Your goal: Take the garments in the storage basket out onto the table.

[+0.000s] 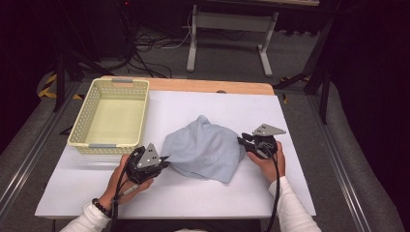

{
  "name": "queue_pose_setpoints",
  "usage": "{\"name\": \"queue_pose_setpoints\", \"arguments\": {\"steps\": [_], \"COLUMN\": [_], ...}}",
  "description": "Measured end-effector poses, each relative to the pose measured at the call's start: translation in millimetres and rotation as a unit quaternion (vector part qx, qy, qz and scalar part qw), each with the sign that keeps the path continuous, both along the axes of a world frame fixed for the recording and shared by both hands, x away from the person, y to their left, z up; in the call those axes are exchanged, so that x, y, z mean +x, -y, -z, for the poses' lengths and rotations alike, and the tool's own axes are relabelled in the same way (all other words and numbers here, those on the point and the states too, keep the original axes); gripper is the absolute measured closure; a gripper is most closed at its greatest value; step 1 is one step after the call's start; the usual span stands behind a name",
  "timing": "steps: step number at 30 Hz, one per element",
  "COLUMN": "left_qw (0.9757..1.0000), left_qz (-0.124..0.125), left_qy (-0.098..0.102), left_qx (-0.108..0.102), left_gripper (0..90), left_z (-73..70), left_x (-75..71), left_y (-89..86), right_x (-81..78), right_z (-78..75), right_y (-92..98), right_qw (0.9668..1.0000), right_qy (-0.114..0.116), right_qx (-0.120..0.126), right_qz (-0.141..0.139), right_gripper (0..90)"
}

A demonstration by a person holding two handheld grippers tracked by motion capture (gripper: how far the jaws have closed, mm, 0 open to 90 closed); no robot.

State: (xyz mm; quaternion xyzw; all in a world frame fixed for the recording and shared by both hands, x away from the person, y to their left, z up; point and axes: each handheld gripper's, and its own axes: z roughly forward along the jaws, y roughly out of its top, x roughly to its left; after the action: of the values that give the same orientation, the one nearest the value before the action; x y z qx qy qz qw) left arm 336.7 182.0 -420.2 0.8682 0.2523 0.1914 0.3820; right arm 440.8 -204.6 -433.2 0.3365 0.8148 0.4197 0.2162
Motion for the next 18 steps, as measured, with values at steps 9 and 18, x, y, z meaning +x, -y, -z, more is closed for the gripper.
{"name": "queue_pose_setpoints", "arguments": {"steps": [9,18], "left_qw": [0.9996,0.9992], "left_qz": [-0.025,-0.037], "left_qy": [-0.014,-0.007], "left_qx": [0.008,0.014], "left_gripper": [83.5,82.1], "left_z": [10.5,13.6], "left_x": [-4.9,-8.1], "left_y": [-23.9,-31.3], "right_x": [-15.4,-32.5], "right_z": [11.4,3.1], "right_y": [-21.1,-26.3], "right_qw": [0.9973,0.9968], "right_qy": [-0.031,-0.017], "right_qx": [-0.025,-0.025], "right_qz": [-0.062,-0.073], "right_gripper": [67.6,84.7]}}
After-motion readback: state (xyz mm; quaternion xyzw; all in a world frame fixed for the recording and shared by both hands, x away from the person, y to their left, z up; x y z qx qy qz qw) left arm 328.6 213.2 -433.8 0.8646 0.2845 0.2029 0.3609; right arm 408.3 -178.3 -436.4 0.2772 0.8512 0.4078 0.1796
